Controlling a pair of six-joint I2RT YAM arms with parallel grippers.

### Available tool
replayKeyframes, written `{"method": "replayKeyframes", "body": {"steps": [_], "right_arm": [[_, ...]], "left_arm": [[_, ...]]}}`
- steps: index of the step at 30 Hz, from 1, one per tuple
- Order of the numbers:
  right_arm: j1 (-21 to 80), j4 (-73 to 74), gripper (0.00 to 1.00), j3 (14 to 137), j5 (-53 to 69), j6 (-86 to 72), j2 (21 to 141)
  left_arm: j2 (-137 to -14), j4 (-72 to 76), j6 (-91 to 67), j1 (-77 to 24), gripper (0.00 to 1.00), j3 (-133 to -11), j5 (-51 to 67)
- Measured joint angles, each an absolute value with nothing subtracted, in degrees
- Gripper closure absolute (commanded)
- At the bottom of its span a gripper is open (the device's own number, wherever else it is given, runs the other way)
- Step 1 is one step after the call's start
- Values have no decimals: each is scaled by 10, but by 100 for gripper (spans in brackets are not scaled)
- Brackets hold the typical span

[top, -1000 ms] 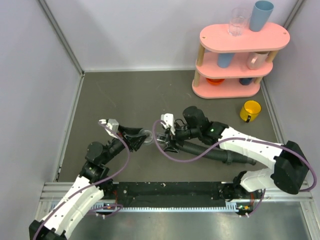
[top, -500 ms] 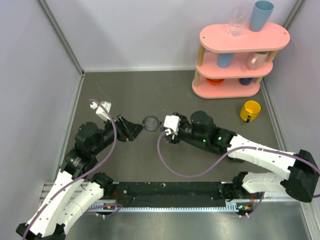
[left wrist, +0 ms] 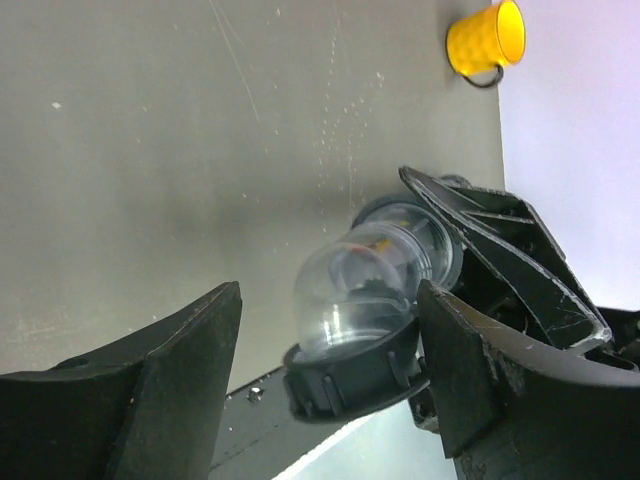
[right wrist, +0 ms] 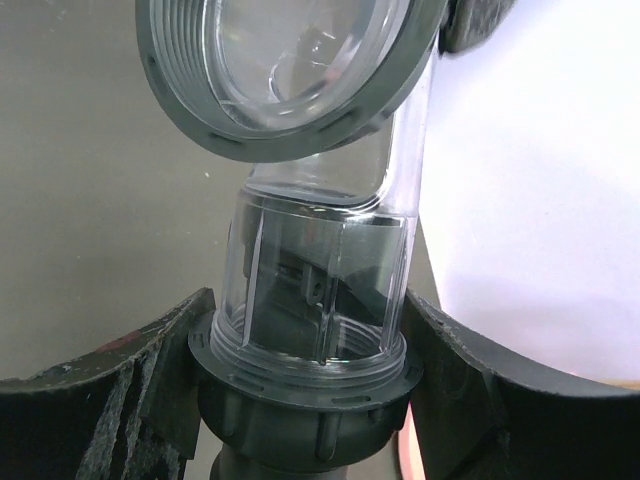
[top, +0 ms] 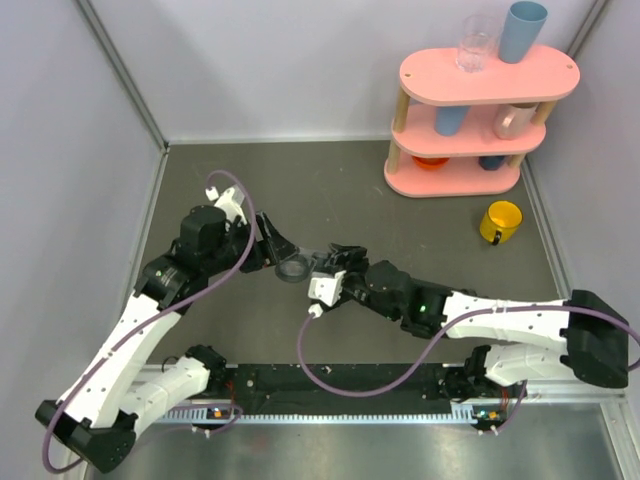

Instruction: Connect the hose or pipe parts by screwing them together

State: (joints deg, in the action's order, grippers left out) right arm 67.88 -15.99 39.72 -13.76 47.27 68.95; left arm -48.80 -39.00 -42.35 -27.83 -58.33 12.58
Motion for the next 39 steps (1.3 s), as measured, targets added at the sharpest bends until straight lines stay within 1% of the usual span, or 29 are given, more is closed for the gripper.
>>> {"method": "replayKeyframes", "body": {"steps": [3, 4, 6, 8, 10, 13, 14, 16, 17, 19, 21, 24, 26, 27, 28, 29, 30, 32, 34, 36, 39], "right_arm": [[689, -180, 100, 397, -160, 491, 707], [689, -184, 100, 397, -163, 495, 710], [690, -188, 100, 397, -169, 500, 712], [690, -186, 100, 397, -175, 500, 714], [689, -174, 100, 397, -178, 499, 715], [686, -139, 100, 397, -168, 480, 715], [680, -126, 100, 397, -152, 470, 713], [664, -100, 100, 399, -103, 444, 704], [653, -81, 100, 402, -68, 426, 696], [629, -44, 100, 413, -4, 395, 684], [609, -15, 100, 429, 46, 372, 679], [593, 14, 100, 444, 86, 351, 675], [585, 29, 100, 444, 108, 338, 674], [582, 39, 100, 444, 118, 331, 674], [578, 49, 100, 444, 129, 323, 674], [575, 58, 100, 444, 139, 317, 674], [571, 65, 100, 444, 147, 312, 674], [568, 74, 100, 444, 158, 306, 674], [568, 78, 100, 444, 167, 303, 674], [570, 54, 100, 444, 190, 303, 671], [570, 51, 100, 444, 197, 303, 671]], "left_arm": [[-503, -387, -423, -279, 29, -581, 155], [-506, -382, -424, -279, 33, -576, 168], [-508, -369, -431, -279, 35, -563, 199], [-503, -347, -435, -278, 46, -547, 224], [-490, -308, -435, -274, 63, -516, 249], [-454, -229, -418, -270, 74, -452, 282], [-437, -203, -410, -270, 85, -427, 287], [-402, -144, -394, -269, 97, -373, 295], [-387, -114, -389, -270, 100, -349, 299], [-371, -68, -376, -270, 99, -321, 307], [-367, -39, -358, -270, 96, -312, 314], [-381, -6, -323, -270, 96, -313, 336], [-395, 1, -298, -270, 92, -313, 358], [-403, 2, -287, -270, 78, -313, 371], [-409, 4, -276, -270, 66, -313, 383], [-416, 6, -268, -270, 58, -313, 395], [-422, 7, -263, -270, 47, -313, 402], [-433, 1, -255, -270, 40, -316, 413], [-449, -20, -246, -270, 37, -331, 424], [-487, -59, -232, -277, 36, -364, 442], [-490, -74, -223, -278, 37, -368, 451]]}}
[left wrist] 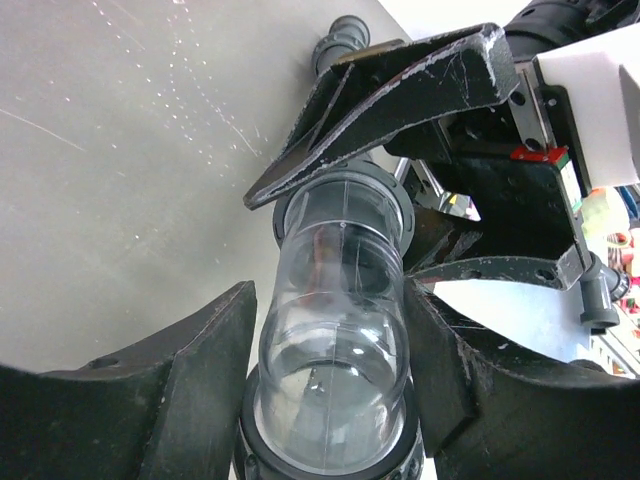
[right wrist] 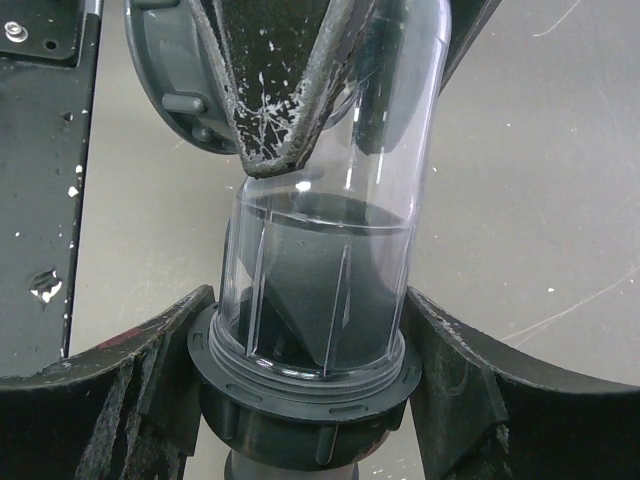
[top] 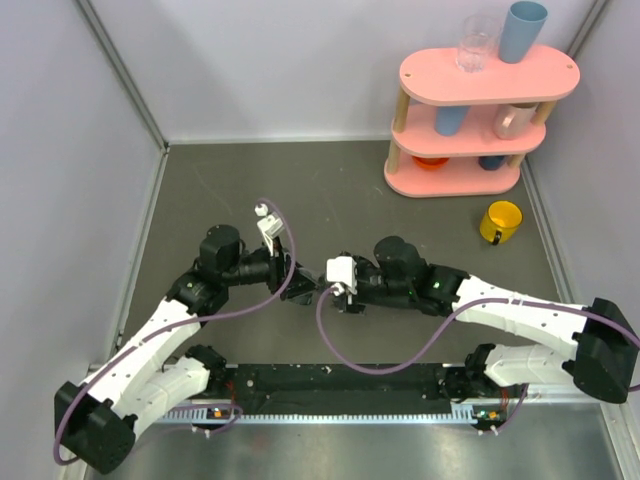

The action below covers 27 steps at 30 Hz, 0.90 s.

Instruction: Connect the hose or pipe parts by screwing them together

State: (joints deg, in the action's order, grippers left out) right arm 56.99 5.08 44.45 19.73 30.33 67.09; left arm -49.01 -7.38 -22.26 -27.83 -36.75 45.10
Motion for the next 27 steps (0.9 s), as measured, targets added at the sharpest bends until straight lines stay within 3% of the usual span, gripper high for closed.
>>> {"method": "replayKeyframes", "body": {"steps": [4, 7, 8, 9, 10, 13, 16, 17, 20, 23, 27], "right_arm": [[571, 52, 100, 445, 203, 303, 671], [571, 51, 100, 445, 208, 303, 671], [571, 51, 100, 445, 210, 302, 671], [570, 53, 100, 447, 212, 301, 671], [569, 52, 100, 448, 216, 298, 671], [568, 56, 100, 453, 229, 288, 672], [567, 55, 77, 460, 246, 283, 672], [567, 55, 62, 463, 250, 282, 672], [567, 54, 35, 466, 254, 283, 674], [567, 51, 20, 465, 255, 282, 673], [561, 36, 14, 452, 228, 258, 645]], "left_arm": [[-489, -83, -210, -278, 48, -369, 461], [-486, -91, -197, -279, 66, -372, 468], [-484, -93, -190, -279, 75, -373, 470], [-481, -96, -184, -279, 92, -374, 473], [-478, -98, -175, -279, 98, -374, 477], [-463, -101, -150, -279, 100, -373, 484], [-435, -102, -128, -279, 100, -367, 483], [-427, -104, -124, -279, 100, -366, 478], [-412, -111, -123, -281, 100, -366, 462], [-401, -116, -128, -285, 100, -366, 446], [-387, -133, -131, -283, 100, -366, 391]]}}
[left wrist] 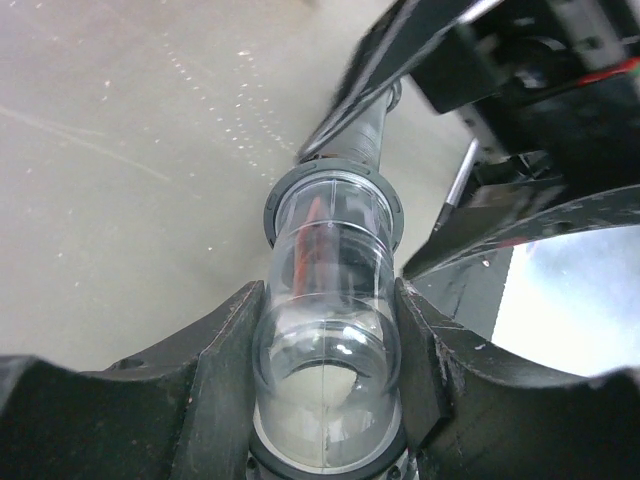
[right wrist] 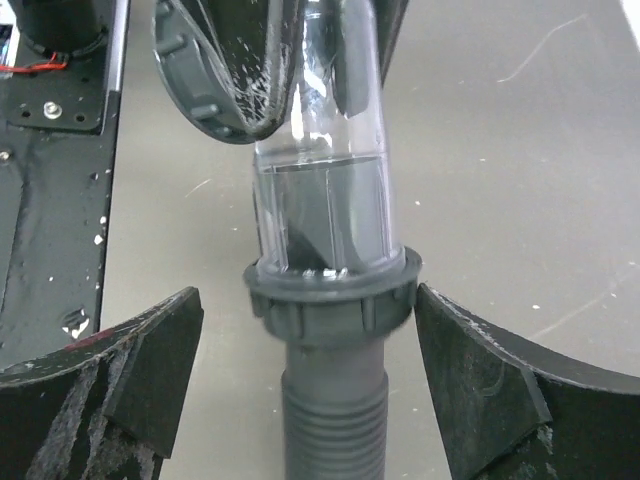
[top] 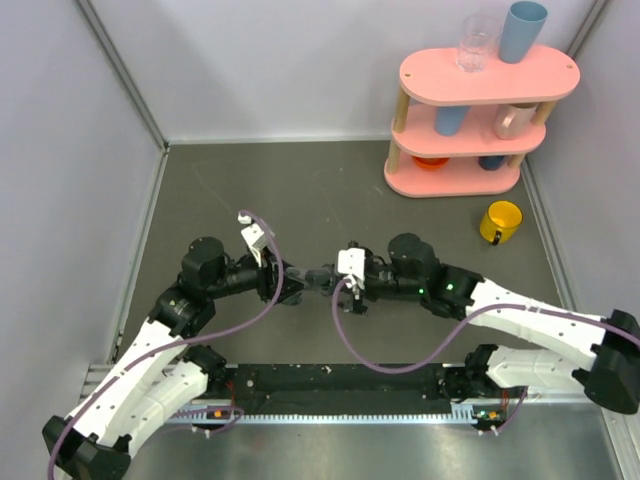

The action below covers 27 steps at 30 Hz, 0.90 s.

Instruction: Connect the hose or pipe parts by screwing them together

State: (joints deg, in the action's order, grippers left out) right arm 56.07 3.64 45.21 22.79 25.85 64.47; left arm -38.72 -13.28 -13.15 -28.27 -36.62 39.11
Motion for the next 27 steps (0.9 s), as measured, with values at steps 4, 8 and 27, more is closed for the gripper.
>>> {"method": "replayKeyframes", "body": {"steps": [4, 8, 27], "right_arm": [[558, 30, 13, 433, 207, 252, 593], [558, 30, 16, 431, 202, 252, 571], [558, -17, 23, 390, 236, 248, 583]], "left_arm": [[-393, -139, -139, -278, 100, -364, 364], [-397, -137, -154, -274, 100, -355, 359], [-415, -129, -237, -233, 100, -351, 412]]}}
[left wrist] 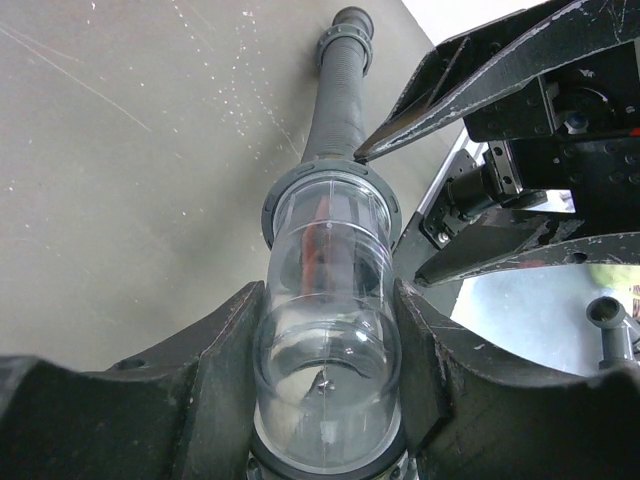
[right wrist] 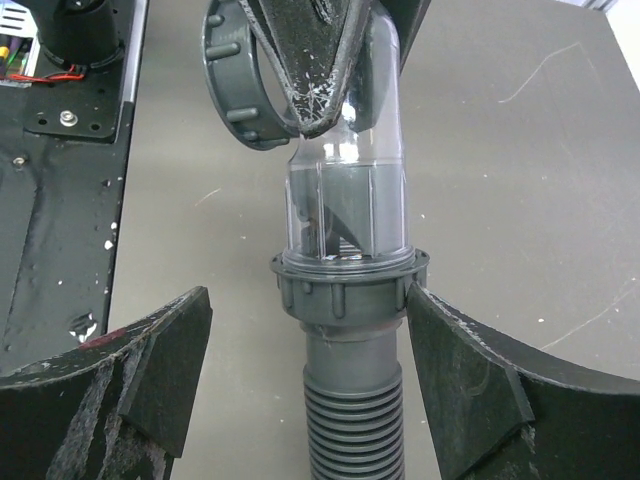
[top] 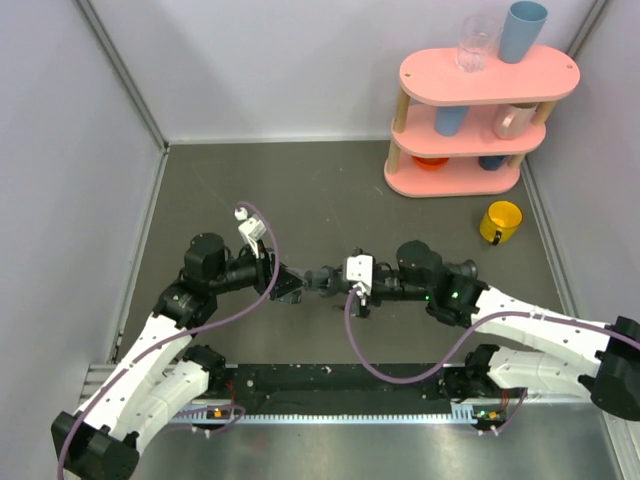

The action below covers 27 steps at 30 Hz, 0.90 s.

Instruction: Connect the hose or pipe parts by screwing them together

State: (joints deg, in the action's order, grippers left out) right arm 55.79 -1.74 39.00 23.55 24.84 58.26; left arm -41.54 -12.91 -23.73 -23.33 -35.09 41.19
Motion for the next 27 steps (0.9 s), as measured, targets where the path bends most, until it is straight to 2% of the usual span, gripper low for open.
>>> {"method": "replayKeyframes", "body": {"steps": [20, 27], "right_arm": [[551, -48, 22, 415, 268, 233, 697], [550, -32, 16, 441, 288, 223, 752]], "left_arm": [[-415, -133, -270, -230, 100, -338, 431], [-408, -124, -271, -230, 100, -338, 435]]}}
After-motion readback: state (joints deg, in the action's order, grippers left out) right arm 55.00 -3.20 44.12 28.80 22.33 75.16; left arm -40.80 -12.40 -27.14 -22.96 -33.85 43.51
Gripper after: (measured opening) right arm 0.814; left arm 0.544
